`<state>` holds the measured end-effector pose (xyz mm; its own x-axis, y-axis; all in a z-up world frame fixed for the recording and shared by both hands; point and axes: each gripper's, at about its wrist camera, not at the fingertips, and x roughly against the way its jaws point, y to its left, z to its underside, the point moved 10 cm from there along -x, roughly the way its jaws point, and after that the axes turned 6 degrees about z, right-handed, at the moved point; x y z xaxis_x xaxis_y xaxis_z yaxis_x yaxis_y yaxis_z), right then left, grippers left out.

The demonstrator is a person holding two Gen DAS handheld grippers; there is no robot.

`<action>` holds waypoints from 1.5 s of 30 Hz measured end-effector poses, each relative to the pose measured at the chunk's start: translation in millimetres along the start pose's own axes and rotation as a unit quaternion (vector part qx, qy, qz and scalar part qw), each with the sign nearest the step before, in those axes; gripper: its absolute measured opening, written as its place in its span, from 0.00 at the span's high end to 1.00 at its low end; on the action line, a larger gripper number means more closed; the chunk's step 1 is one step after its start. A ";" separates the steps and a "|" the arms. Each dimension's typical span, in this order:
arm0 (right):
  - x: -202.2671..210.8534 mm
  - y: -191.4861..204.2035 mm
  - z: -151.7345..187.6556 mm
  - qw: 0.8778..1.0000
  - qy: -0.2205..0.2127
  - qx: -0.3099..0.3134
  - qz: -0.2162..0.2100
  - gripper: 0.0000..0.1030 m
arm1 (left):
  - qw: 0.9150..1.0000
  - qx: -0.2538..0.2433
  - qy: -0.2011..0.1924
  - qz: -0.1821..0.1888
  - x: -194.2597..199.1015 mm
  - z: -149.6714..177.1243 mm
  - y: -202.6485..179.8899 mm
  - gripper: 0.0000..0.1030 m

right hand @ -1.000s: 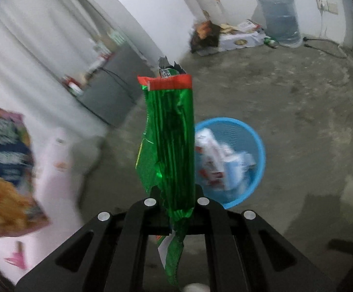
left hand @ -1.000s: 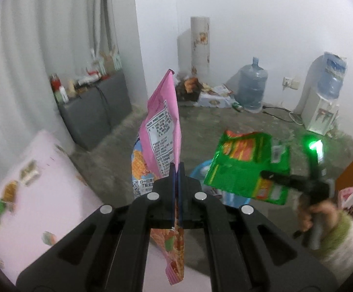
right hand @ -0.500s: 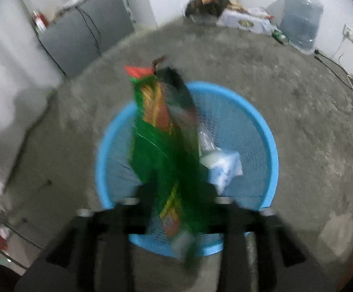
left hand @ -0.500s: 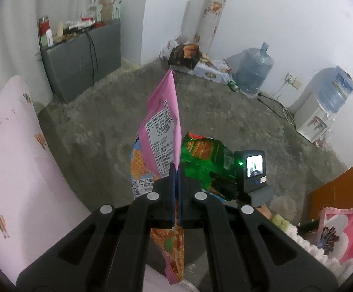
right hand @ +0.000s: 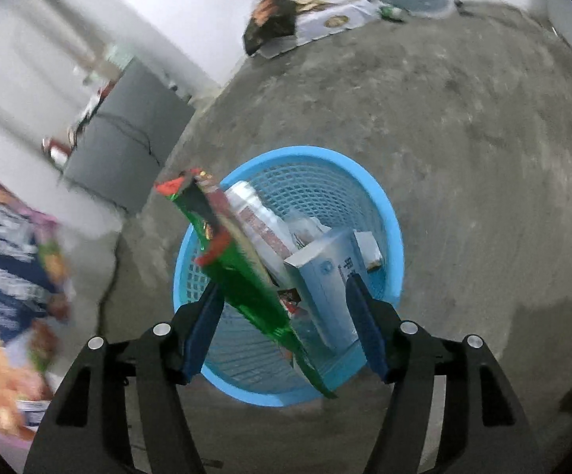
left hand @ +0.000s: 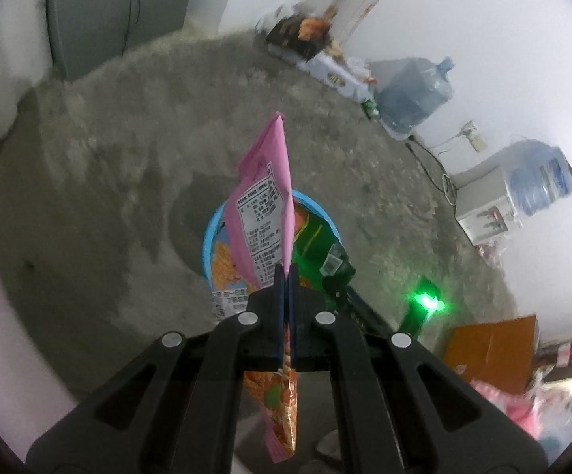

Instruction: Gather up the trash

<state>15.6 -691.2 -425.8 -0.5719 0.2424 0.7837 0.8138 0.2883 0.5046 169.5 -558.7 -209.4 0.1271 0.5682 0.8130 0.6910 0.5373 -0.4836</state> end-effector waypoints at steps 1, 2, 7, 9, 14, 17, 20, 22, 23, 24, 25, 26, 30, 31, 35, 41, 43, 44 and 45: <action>-1.2 -6.2 -1.4 1.000 -0.001 -0.012 -0.005 0.39 | 1.000 0.007 0.008 -0.001 -15.8 -2.4 -2.3 1.00; 0.8 -9.7 0.9 1.000 -0.002 -0.023 -0.010 0.39 | 1.000 0.007 0.015 -0.009 -28.0 -2.6 -3.4 1.00; 7.0 -24.6 11.7 0.998 0.001 -0.064 -0.027 0.39 | 0.999 0.010 0.039 -0.037 -89.1 -5.8 -7.2 0.95; 11.6 -27.6 16.0 0.997 0.001 -0.076 -0.032 0.39 | 0.999 0.025 0.038 -0.025 -103.9 -7.6 -6.7 0.84; 18.1 -31.1 25.6 0.994 0.004 -0.095 -0.046 0.39 | 0.998 0.051 0.021 -0.008 -120.2 -6.3 -4.0 0.55; 17.2 -29.8 31.0 0.995 0.011 -0.091 -0.044 0.39 | 0.997 0.071 0.014 -0.010 -117.2 -4.5 5.6 0.49; 24.7 -30.8 29.7 0.995 -0.005 -0.092 -0.038 0.39 | 0.996 0.093 0.011 -0.006 -110.3 -6.5 15.0 0.48; 44.6 -33.9 23.8 0.993 -0.051 -0.099 -0.027 0.40 | 0.995 0.096 0.006 -0.003 -103.1 -9.2 18.0 0.47; 60.0 -35.1 19.3 0.991 -0.086 -0.103 -0.019 0.40 | 0.996 0.092 0.003 -0.004 -96.9 -12.0 17.8 0.47; 79.1 -34.3 14.1 0.987 -0.123 -0.099 -0.008 0.40 | 0.996 0.087 -0.001 -0.001 -90.5 -15.7 16.3 0.47; 89.1 -30.6 12.5 0.986 -0.139 -0.090 0.001 0.43 | 0.997 0.081 -0.006 0.001 -80.6 -19.8 14.1 0.47; 97.2 -24.7 10.8 0.986 -0.151 -0.078 0.004 0.44 | 0.997 0.076 -0.010 0.002 -72.4 -22.9 12.7 0.47; 78.5 39.9 21.7 0.992 -0.106 0.062 0.007 0.46 | 0.999 0.031 -0.025 0.009 -22.8 -36.6 2.6 0.47; 53.6 59.4 33.0 0.992 -0.061 0.113 0.015 0.50 | 0.999 0.015 -0.032 0.007 -1.9 -38.3 0.3 0.47; -38.3 67.4 52.4 0.981 0.052 0.169 0.084 0.67 | 0.998 -0.029 -0.050 0.002 71.5 -28.8 3.2 0.43; -137.7 31.6 51.0 0.956 0.174 0.147 0.185 0.84 | 0.995 -0.065 -0.070 -0.030 190.0 31.3 47.5 0.39; -145.3 30.3 44.5 0.955 0.171 0.140 0.198 0.85 | 0.994 -0.054 -0.081 -0.043 223.0 55.1 66.0 0.39; -145.3 32.5 44.6 0.957 0.173 0.131 0.191 0.85 | 0.994 -0.046 -0.087 -0.046 233.8 63.0 72.3 0.39; -143.5 35.3 46.1 0.960 0.178 0.121 0.182 0.84 | 0.994 -0.032 -0.095 -0.048 248.4 75.3 83.3 0.38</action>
<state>121.6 -673.1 -537.2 -0.1483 0.0493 0.9877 0.8804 0.4616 0.1091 205.0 -325.8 -72.1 -0.0734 0.6271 0.7755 0.7380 0.5571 -0.3807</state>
